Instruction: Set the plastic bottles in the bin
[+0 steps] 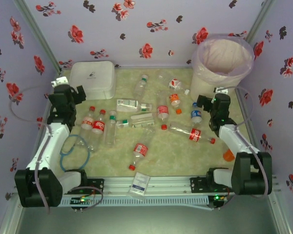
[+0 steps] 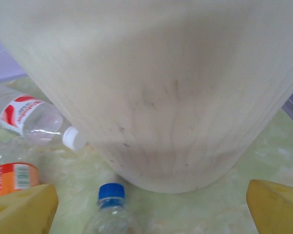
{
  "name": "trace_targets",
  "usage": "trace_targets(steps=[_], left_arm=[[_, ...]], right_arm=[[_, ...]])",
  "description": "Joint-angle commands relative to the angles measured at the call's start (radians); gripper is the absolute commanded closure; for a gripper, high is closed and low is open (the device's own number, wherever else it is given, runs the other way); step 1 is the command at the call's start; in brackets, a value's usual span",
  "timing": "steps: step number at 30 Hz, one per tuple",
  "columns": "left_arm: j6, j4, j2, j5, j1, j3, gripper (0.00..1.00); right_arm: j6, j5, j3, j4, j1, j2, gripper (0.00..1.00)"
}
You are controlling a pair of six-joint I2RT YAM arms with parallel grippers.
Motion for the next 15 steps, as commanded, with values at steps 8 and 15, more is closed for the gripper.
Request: trace_targets(steps=[8, 15], left_arm=[[-0.17, -0.698, 0.097, 0.317, 0.007, 0.045, 0.03], [-0.236, -0.662, 0.143, 0.342, 0.008, -0.043, 0.18]], right_arm=[[0.097, -0.189, 0.248, -0.663, 0.036, -0.017, 0.01], [0.065, -0.235, 0.342, -0.727, 0.045, 0.031, 0.01]])
